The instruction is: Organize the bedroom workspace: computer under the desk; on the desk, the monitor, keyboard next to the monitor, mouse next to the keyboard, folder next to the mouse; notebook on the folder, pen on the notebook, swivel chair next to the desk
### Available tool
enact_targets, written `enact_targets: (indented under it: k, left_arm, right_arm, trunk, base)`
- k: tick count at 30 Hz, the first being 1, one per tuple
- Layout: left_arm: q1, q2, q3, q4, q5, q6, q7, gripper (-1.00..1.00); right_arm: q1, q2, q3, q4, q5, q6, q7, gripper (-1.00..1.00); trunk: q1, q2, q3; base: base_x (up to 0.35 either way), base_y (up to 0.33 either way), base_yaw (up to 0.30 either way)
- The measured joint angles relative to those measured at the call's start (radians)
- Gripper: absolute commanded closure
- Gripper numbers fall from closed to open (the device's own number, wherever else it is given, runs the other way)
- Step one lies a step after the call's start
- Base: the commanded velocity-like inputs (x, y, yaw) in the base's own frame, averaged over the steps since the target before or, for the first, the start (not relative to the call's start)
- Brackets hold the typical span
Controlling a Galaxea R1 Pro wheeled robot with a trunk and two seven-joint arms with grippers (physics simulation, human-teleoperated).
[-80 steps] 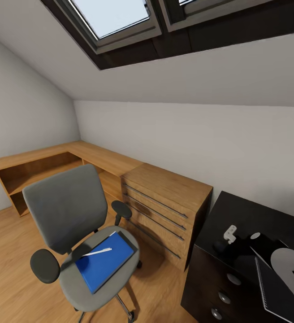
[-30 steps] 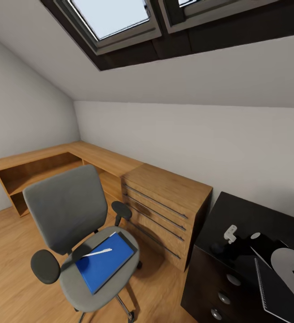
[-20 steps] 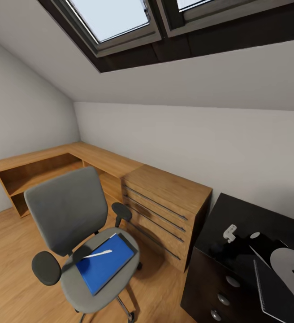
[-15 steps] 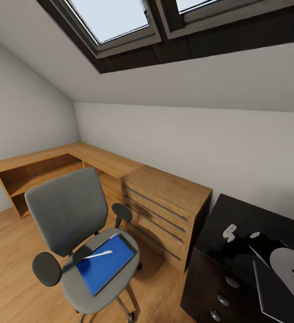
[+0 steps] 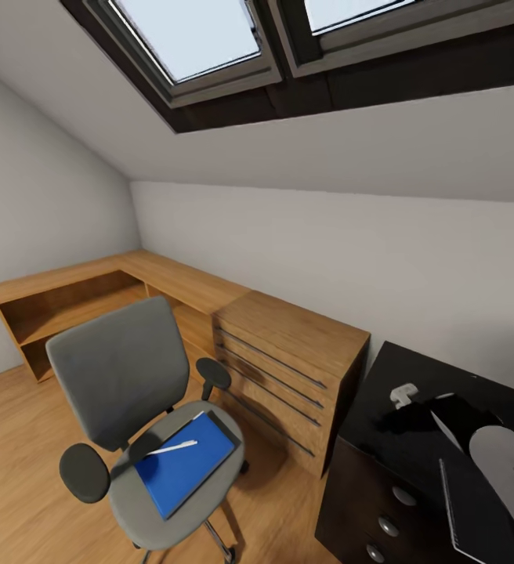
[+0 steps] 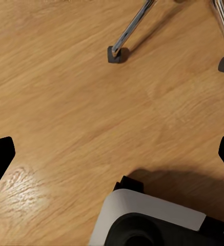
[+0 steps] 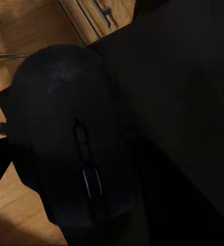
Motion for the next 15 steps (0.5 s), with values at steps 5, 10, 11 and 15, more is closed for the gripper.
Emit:
enact_targets:
  k: [5,10,11,15]
  left_arm:
    - [0.000,0.001,0.000,0.000,0.000,0.000,0.000,-1.00]
    - [0.000,0.001,0.000,0.000,0.000,0.000,0.000,-1.00]
    - [0.000,0.001,0.000,0.000,0.000,0.000,0.000,-1.00]
    - [0.000,0.000,0.000,-0.001,0.000,0.001,0.000,-1.00]
  right_arm:
    - [0.000,0.007,-0.034,-0.086,-0.035,0.134,0.000,1.00]
    - [0.000,0.016,-0.080,-0.108,-0.078,0.213,-0.034,1.00]
    - [0.000,0.017,-0.085,-0.109,-0.082,0.221,-0.046,1.00]
    - [0.000,0.024,-0.108,-0.111,-0.114,0.281,-0.091,1.00]
  trunk:
    - [-0.019,0.035,0.016]
    - [-0.038,0.070,0.031]
    - [-0.042,0.077,0.035]
    - [-0.058,0.105,0.047]
  base:
    - [0.000,0.000,0.000]
    - [0.000,0.000,0.000]
    - [0.000,0.000,0.000]
    - [0.000,0.000,0.000]
